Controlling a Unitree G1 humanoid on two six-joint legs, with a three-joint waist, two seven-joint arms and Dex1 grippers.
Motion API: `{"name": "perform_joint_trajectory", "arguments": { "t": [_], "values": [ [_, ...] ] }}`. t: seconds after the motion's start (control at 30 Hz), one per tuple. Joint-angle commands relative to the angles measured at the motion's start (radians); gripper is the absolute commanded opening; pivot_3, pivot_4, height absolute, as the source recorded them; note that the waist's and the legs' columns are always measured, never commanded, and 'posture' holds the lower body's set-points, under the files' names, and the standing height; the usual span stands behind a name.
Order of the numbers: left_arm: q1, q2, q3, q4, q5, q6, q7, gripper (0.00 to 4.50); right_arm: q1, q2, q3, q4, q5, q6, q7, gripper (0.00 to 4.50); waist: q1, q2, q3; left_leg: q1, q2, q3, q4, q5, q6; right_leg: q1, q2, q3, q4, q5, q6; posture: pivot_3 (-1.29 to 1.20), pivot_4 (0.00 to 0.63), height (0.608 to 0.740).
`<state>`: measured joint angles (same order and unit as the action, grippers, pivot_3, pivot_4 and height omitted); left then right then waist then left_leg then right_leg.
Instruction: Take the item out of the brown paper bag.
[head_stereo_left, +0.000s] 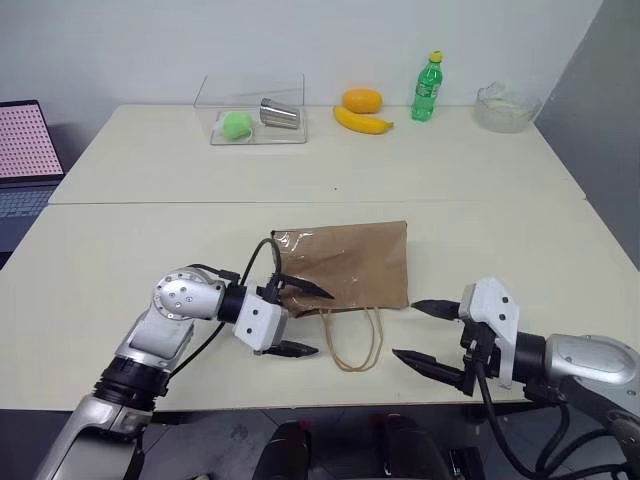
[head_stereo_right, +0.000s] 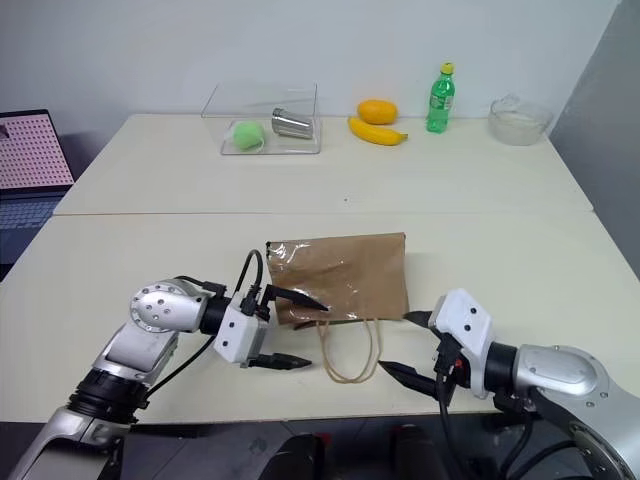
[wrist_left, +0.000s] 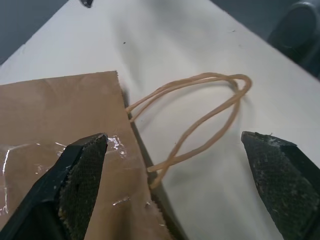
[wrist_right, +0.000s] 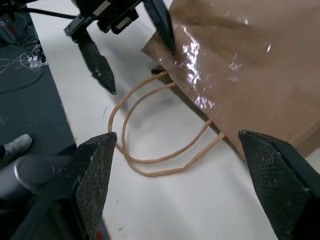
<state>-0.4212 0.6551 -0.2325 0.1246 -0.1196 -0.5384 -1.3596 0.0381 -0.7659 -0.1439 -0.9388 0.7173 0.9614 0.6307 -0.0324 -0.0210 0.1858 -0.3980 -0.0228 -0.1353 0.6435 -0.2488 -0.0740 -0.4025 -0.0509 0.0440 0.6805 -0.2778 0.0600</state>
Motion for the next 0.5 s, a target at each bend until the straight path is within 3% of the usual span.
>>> {"name": "perform_joint_trajectory", "arguments": {
  "t": [0.03,0.5],
  "values": [
    [-0.036,-0.030,-0.021,0.042,0.026,-0.056,0.039,4.50,0.024,-0.044,-0.029,-0.108,0.083,-0.052,-0.061,4.07,-0.001,0.000,0.000,0.000,0.000,0.000,0.000,0.000,0.000,0.000,0.000,0.000,0.000,0.000,0.000,0.00,0.150,0.740],
    [-0.065,-0.095,-0.087,0.092,0.021,-0.093,0.052,4.50,0.164,-0.263,-0.028,-0.108,0.283,-0.235,-0.256,4.07,0.000,0.000,0.000,0.001,0.000,-0.001,0.001,0.000,0.000,0.002,0.000,0.000,0.000,0.000,0.000,0.00,0.150,0.740]
  ]
}}
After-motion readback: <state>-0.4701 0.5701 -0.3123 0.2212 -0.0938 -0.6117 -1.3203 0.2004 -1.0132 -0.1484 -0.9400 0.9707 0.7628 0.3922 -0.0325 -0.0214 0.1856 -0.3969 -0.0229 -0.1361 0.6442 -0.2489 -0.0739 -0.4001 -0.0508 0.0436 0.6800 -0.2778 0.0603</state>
